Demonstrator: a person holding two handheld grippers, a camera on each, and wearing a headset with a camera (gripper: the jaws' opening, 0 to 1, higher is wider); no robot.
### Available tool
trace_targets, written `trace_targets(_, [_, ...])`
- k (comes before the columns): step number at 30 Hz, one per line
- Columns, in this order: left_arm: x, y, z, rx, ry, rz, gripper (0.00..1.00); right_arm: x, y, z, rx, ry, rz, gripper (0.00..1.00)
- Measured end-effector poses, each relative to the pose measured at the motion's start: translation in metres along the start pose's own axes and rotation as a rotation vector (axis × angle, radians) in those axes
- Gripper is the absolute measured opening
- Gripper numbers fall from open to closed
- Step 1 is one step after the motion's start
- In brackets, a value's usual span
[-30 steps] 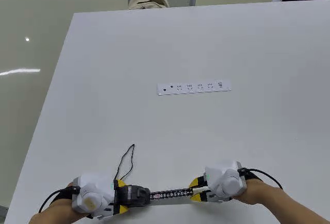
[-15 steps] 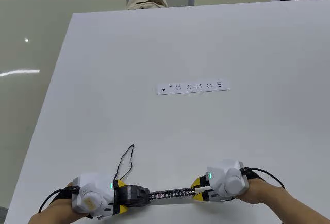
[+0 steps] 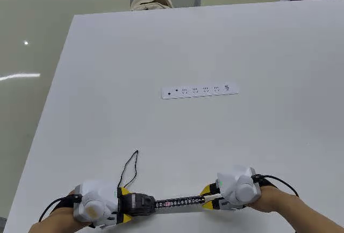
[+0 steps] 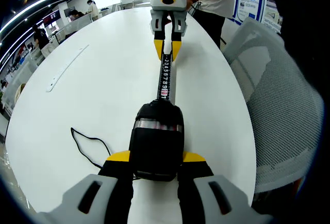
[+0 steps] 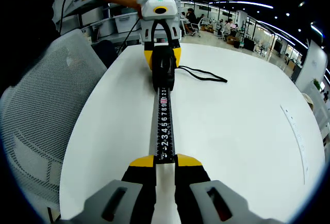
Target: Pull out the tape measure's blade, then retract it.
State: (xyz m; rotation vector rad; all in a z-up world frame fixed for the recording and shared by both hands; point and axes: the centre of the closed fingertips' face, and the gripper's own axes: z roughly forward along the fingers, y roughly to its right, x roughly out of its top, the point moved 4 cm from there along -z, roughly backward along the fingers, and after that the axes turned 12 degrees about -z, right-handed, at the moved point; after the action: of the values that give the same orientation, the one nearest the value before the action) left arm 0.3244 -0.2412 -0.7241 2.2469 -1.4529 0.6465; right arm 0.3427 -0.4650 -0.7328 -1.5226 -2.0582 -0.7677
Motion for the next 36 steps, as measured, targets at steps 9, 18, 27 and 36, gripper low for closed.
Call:
trace_targets(9, [0.0, 0.0, 0.0, -0.001, -0.001, 0.002, 0.28, -0.003, -0.001, -0.002, 0.0, -0.003, 0.006, 0.1])
trace_targets(18, [0.0, 0.0, 0.0, -0.002, -0.001, 0.004, 0.28, -0.006, -0.002, -0.005, -0.004, -0.01, 0.009, 0.1])
trace_targets(27, [0.0, 0.0, 0.0, -0.006, -0.003, 0.009, 0.28, -0.008, -0.002, -0.007, -0.009, -0.01, 0.017, 0.1])
trace_targets(36, [0.0, 0.0, 0.0, -0.007, -0.003, 0.009, 0.28, -0.012, -0.002, -0.01, -0.008, -0.017, 0.02, 0.1])
